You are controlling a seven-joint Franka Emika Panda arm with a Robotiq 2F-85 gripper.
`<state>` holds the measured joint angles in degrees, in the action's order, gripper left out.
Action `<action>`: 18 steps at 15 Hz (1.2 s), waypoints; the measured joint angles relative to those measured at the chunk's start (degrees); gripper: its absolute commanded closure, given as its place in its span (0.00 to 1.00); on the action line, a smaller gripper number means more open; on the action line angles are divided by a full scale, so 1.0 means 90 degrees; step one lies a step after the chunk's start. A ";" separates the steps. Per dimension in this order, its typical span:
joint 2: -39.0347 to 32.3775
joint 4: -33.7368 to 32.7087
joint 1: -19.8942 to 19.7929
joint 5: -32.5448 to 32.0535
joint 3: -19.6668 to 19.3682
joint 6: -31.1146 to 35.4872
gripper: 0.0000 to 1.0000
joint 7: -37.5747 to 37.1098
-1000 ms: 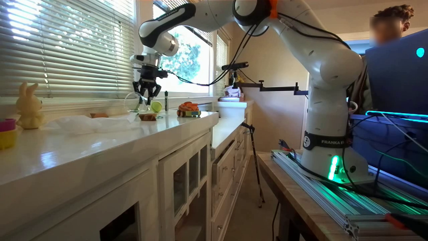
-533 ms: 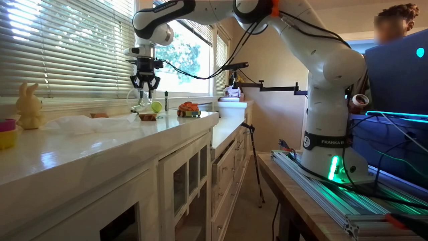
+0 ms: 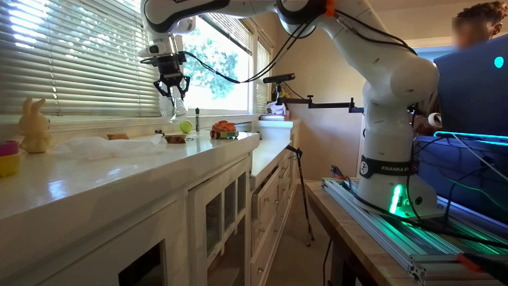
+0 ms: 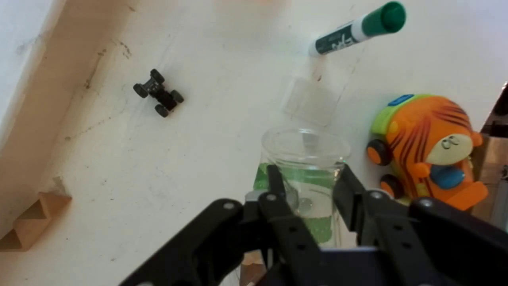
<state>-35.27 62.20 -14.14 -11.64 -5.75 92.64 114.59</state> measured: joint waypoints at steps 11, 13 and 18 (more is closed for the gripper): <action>-0.0571 -0.0308 0.0685 -0.2185 -0.0385 -0.0472 0.79 0.0002; -0.0683 -0.0402 0.0767 -0.2519 -0.0476 -0.0472 0.82 0.0001; -0.0955 -0.0692 0.0869 -0.3163 -0.0561 -0.0464 0.78 -0.0084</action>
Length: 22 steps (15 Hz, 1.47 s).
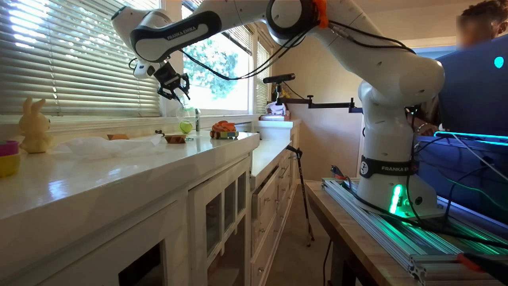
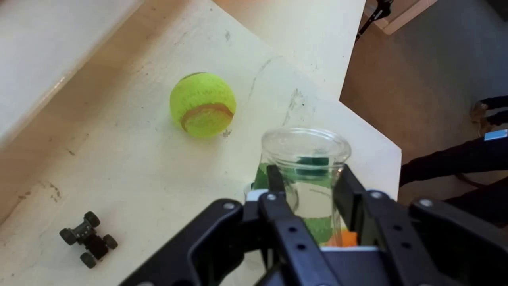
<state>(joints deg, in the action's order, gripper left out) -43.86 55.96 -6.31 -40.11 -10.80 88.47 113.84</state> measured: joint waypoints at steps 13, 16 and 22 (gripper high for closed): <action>-0.0666 -0.0674 0.0001 -0.0144 -0.0022 0.0720 0.75 -0.1220; -0.0774 -0.0776 0.0002 -0.0144 -0.0022 0.0720 0.73 -0.1249; -0.0913 -0.0830 0.0038 -0.0144 -0.0022 0.0720 0.59 -0.1251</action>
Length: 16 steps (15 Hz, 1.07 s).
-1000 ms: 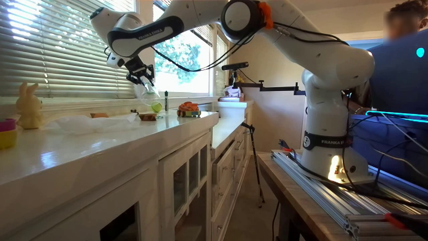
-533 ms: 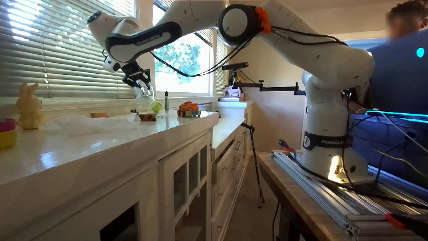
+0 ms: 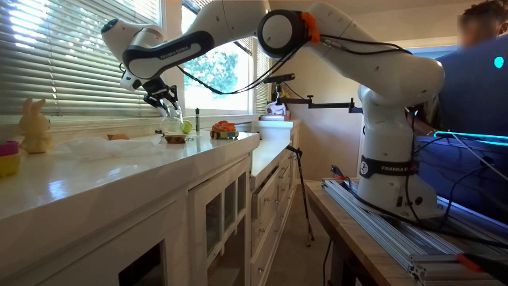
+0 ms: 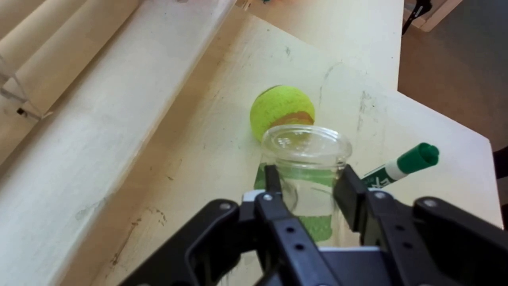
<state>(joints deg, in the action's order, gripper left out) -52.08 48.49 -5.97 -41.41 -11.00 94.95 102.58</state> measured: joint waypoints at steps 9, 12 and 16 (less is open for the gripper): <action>-0.0183 -0.0109 0.0105 0.0000 -0.0017 -0.0001 0.18 0.0000; -0.0217 -0.0144 0.0110 0.0000 -0.0034 -0.0003 0.00 0.0000; -0.0236 -0.0166 0.0112 0.0000 -0.0064 -0.0004 0.00 0.0000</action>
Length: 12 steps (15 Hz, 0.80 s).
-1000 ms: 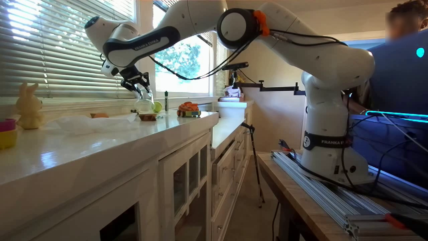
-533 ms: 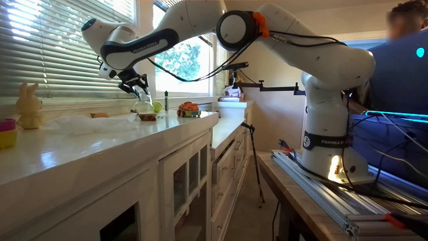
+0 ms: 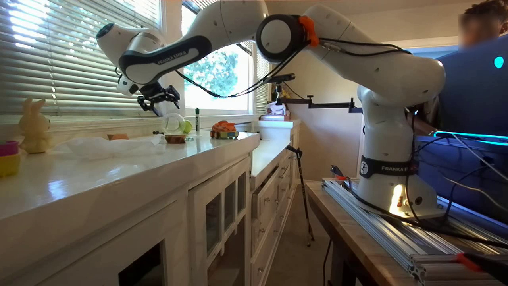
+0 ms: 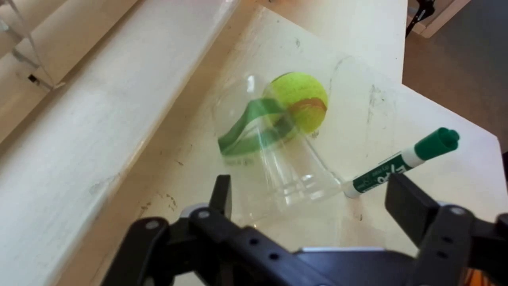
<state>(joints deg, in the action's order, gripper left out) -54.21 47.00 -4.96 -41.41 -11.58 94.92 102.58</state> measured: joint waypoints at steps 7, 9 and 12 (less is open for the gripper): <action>0.0008 -0.0131 0.0039 0.0006 0.0017 0.0019 0.00 0.0000; 0.0117 -0.0190 0.0035 0.0094 0.0140 0.0164 0.00 0.0025; 0.0473 -0.0198 -0.0049 0.0400 0.0466 0.0529 0.00 0.0146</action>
<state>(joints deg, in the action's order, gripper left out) -49.95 45.22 -5.40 -37.81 -7.38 99.68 103.90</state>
